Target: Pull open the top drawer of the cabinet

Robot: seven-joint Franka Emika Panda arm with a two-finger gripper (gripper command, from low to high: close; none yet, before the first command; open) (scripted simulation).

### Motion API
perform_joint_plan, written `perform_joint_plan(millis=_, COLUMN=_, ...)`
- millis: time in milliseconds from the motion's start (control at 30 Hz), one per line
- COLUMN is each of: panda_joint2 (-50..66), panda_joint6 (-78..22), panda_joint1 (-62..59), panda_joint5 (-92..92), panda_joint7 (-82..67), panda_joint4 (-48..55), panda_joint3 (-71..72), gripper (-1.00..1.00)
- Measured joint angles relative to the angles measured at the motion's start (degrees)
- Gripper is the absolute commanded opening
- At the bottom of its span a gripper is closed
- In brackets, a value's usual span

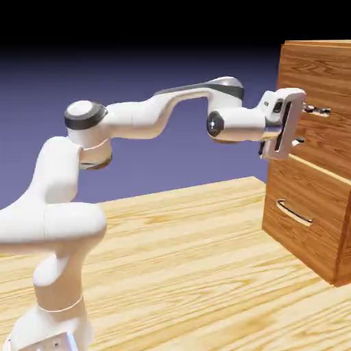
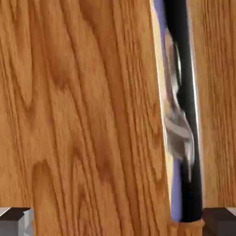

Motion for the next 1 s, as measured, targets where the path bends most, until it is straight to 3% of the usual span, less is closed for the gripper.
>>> perform_joint_plan(millis=200, panda_joint2=0.59, panda_joint6=2.51, panda_joint1=-8.12, panda_joint5=-0.56, panda_joint7=2.93, panda_joint4=10.38, panda_joint3=2.96, gripper=0.00)
perform_joint_plan(millis=233, panda_joint2=0.68, panda_joint6=2.86, panda_joint1=-9.25, panda_joint5=-0.64, panda_joint7=3.33, panda_joint4=11.82, panda_joint3=3.37, gripper=-1.00)
perform_joint_plan(millis=300, panda_joint2=0.68, panda_joint6=2.86, panda_joint1=-9.25, panda_joint5=-0.64, panda_joint7=3.34, panda_joint4=11.82, panda_joint3=3.38, gripper=-1.00)
perform_joint_plan(millis=1000, panda_joint2=3.53, panda_joint6=-4.10, panda_joint1=28.88, panda_joint5=-4.99, panda_joint7=-2.53, panda_joint4=-31.54, panda_joint3=-13.23, gripper=-1.00)
